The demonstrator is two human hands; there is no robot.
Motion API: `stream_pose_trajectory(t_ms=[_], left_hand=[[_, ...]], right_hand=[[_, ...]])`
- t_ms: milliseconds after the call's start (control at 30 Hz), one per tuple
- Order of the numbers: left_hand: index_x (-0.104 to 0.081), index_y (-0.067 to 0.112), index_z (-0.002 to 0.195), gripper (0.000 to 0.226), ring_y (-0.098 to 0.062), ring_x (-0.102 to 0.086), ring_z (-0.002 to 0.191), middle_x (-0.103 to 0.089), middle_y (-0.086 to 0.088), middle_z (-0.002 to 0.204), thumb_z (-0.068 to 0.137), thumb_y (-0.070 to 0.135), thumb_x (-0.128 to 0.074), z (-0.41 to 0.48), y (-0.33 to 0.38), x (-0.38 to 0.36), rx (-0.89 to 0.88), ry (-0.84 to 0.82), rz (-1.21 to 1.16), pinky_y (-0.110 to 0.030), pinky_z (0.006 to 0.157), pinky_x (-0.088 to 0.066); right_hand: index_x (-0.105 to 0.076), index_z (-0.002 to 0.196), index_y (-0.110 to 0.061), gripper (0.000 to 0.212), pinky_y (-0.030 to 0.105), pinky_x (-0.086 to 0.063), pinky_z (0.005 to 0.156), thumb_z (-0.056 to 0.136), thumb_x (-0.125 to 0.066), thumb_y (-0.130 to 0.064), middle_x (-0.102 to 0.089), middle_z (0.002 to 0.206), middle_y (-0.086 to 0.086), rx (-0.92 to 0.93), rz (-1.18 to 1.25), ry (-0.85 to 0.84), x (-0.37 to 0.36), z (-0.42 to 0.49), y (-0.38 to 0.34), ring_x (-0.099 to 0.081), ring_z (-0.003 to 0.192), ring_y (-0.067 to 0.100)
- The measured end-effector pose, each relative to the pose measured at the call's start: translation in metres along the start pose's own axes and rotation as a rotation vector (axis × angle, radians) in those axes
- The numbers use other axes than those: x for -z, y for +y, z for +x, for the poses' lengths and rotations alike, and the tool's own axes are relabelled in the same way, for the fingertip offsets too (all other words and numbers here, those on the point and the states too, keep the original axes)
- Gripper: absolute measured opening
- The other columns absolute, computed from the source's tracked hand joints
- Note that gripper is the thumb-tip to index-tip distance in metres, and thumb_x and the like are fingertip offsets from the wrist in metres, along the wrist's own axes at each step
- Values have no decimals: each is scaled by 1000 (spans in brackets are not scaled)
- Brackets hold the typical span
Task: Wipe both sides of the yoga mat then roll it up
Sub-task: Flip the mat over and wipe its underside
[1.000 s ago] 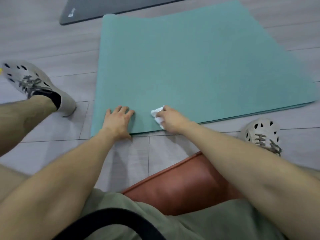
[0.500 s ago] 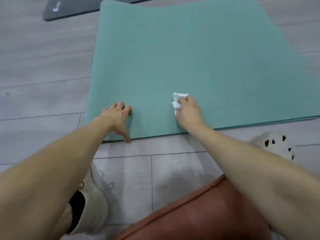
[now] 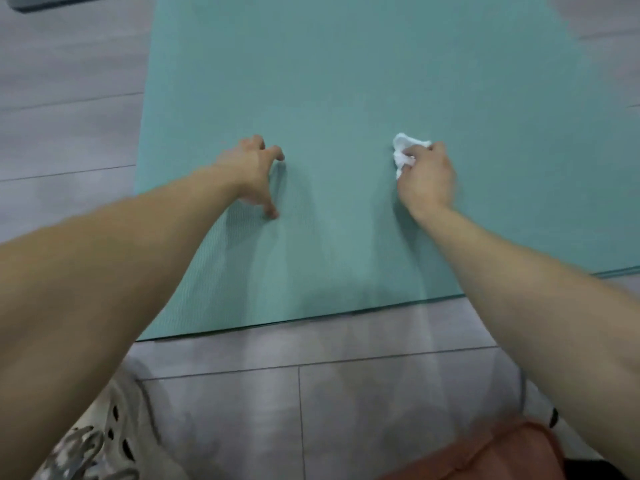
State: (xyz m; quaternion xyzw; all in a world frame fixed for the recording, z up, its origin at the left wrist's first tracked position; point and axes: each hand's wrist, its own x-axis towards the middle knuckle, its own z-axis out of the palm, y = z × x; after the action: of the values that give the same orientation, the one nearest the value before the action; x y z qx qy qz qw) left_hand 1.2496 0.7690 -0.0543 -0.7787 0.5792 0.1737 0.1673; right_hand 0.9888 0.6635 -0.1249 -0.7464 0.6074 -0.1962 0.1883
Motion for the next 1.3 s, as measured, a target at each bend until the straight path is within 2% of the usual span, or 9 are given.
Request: stream_pose_trajectory(t_ms=[133, 233, 300, 533, 667, 833, 900, 1100, 1300], left_hand=[[-29, 37, 158, 138, -33, -26, 150, -27, -10, 161, 41, 78, -91, 12, -7, 0, 24, 22, 125, -52, 123, -27], [-23, 37, 160, 137, -35, -29, 148, -27, -10, 160, 47, 73, -90, 18, -13, -6, 33, -17, 65, -55, 121, -31], [-21, 39, 161, 143, -34, -32, 148, -27, -8, 162, 43, 76, -91, 20, -16, -7, 32, -41, 28, -54, 121, -33], [-31, 35, 153, 145, -36, -43, 138, -36, -6, 152, 30, 67, -100, 28, -11, -5, 51, -83, -44, -56, 111, -47], [-27, 32, 151, 154, -36, -42, 131, -38, -6, 140, 19, 67, -100, 36, -6, 0, 58, -87, -1, -56, 99, -54], [-2, 36, 162, 179, -37, -33, 136, -29, -7, 146, 14, 75, -95, 45, -8, 0, 49, -106, 58, -56, 100, -55], [-4, 38, 162, 178, -36, -33, 136, -29, -7, 145, 13, 76, -94, 44, -9, 2, 49, -108, 52, -55, 97, -56], [-3, 45, 161, 175, -32, -33, 137, -29, -3, 144, 15, 75, -95, 41, -7, 3, 90, -91, 42, -50, 87, -59], [-2, 45, 163, 175, -32, -30, 141, -24, -4, 149, 20, 62, -102, 42, -4, -5, 118, -57, 4, -50, 93, -55]], right_hand=[[-74, 125, -17, 28, 40, -50, 94, 103, -58, -21, -58, 130, 15, 467, 125, -205, -40, -74, -63, -61, 106, 35], [-73, 117, -12, 36, 47, -57, 69, 105, -45, -32, -55, 111, 16, 905, 30, -420, -53, -108, -80, -60, 88, 37], [-71, 123, -16, 36, 38, -52, 73, 104, -42, -27, -57, 117, 13, 1000, -33, -506, -46, -73, -74, -60, 94, 34], [-69, 132, -14, 39, 39, -50, 103, 97, -50, -19, -59, 132, 15, 174, -74, -45, -23, 93, -8, -64, 114, 39], [-66, 134, -13, 35, 38, -50, 106, 104, -52, -22, -59, 134, 12, 485, 128, -185, -69, 20, -66, -63, 117, 30], [-75, 115, -11, 24, 41, -56, 80, 99, -60, -21, -61, 113, 15, 1014, 142, -530, -63, 2, -88, -63, 92, 34], [-76, 122, -22, 30, 35, -53, 87, 97, -59, -26, -64, 122, 11, 1008, 50, -469, -52, 57, -72, -63, 103, 31], [-71, 131, -19, 32, 43, -50, 100, 105, -54, -26, -50, 135, 21, 234, -162, -236, -24, 157, -48, -62, 113, 46], [-73, 122, -9, 25, 49, -57, 75, 100, -61, -13, -55, 113, 17, 753, 80, -497, -62, 34, -85, -65, 83, 41]])
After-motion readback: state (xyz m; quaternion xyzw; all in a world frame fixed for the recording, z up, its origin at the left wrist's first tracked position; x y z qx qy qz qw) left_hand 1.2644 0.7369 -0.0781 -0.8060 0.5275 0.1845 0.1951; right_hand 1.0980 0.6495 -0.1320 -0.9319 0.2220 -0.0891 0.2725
